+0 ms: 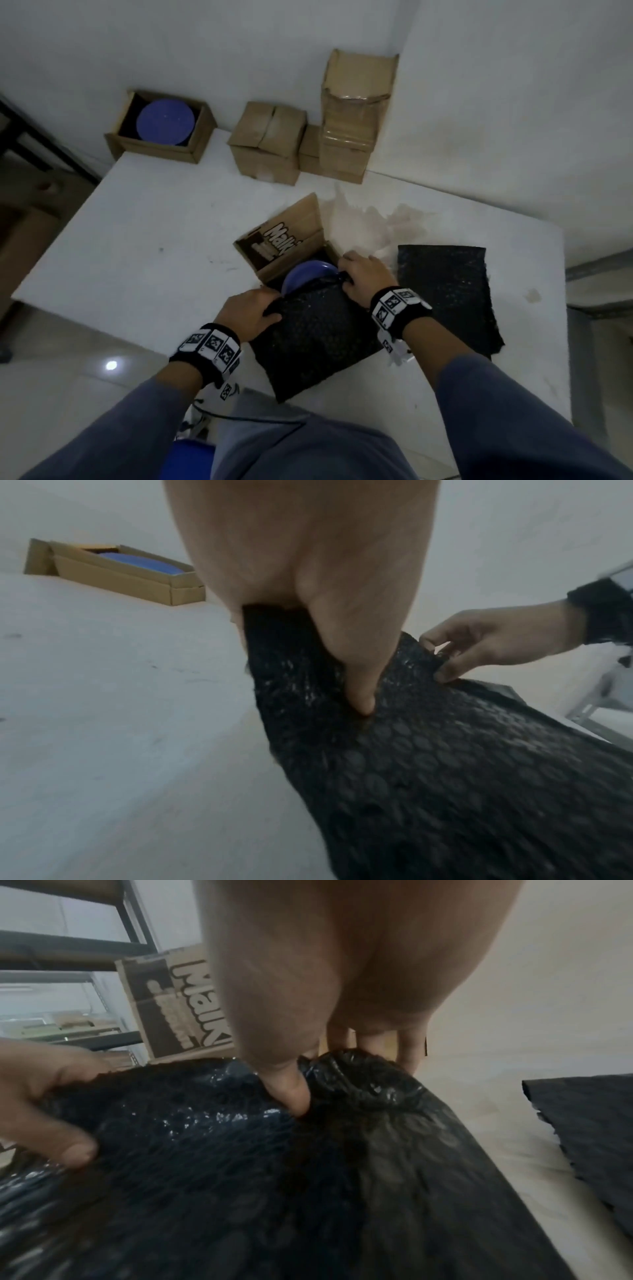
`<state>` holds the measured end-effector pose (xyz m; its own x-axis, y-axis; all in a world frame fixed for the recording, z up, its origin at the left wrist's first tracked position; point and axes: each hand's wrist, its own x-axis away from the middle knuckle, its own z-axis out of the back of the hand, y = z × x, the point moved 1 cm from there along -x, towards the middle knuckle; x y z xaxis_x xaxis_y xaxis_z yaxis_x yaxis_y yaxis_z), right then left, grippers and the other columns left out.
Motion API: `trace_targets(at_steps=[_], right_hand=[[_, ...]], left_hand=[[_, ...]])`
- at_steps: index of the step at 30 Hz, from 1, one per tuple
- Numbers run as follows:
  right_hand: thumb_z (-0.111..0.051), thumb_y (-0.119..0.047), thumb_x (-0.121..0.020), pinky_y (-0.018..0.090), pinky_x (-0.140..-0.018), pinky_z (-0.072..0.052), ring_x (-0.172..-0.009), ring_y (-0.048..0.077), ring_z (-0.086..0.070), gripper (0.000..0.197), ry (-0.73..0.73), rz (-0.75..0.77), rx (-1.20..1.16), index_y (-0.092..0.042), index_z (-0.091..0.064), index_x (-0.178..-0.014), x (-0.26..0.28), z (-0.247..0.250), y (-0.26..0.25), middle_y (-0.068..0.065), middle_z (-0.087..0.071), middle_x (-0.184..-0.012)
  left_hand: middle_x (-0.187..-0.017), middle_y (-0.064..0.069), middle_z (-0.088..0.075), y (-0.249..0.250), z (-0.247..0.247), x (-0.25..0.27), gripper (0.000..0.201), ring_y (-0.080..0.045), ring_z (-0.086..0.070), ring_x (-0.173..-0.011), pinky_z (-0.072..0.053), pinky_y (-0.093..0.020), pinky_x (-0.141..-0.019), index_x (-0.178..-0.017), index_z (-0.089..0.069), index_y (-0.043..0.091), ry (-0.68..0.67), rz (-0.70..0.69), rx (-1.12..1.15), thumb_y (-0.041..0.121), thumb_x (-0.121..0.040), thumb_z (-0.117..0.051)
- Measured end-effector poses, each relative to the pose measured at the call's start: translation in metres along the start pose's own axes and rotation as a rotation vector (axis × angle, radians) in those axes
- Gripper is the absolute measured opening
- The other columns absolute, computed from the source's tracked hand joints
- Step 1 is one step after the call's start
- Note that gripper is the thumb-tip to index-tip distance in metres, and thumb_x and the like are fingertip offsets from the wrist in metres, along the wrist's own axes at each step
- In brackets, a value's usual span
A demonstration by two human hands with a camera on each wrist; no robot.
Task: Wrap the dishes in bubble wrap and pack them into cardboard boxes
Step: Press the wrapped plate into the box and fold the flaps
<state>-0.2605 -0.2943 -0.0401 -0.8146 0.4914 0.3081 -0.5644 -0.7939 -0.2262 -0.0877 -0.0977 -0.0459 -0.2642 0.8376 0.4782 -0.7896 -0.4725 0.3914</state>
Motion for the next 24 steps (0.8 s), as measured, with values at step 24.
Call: trace_targets(at_steps=[24], right_hand=[[-0.064, -0.023, -0.077, 0.039, -0.095, -0.036, -0.101, 0.028, -0.051, 0.033, 0.544, 0.041, 0.063, -0.013, -0.060, -0.108, 0.017, 0.025, -0.035, 0.009, -0.056, -0.111]], left_hand=[[-0.104, -0.002, -0.051, -0.015, 0.032, 0.021, 0.029, -0.022, -0.057, -0.092, -0.047, -0.037, -0.077, -0.103, -0.062, 0.017, 0.890, -0.078, 0.208, 0.010, -0.077, -0.071]])
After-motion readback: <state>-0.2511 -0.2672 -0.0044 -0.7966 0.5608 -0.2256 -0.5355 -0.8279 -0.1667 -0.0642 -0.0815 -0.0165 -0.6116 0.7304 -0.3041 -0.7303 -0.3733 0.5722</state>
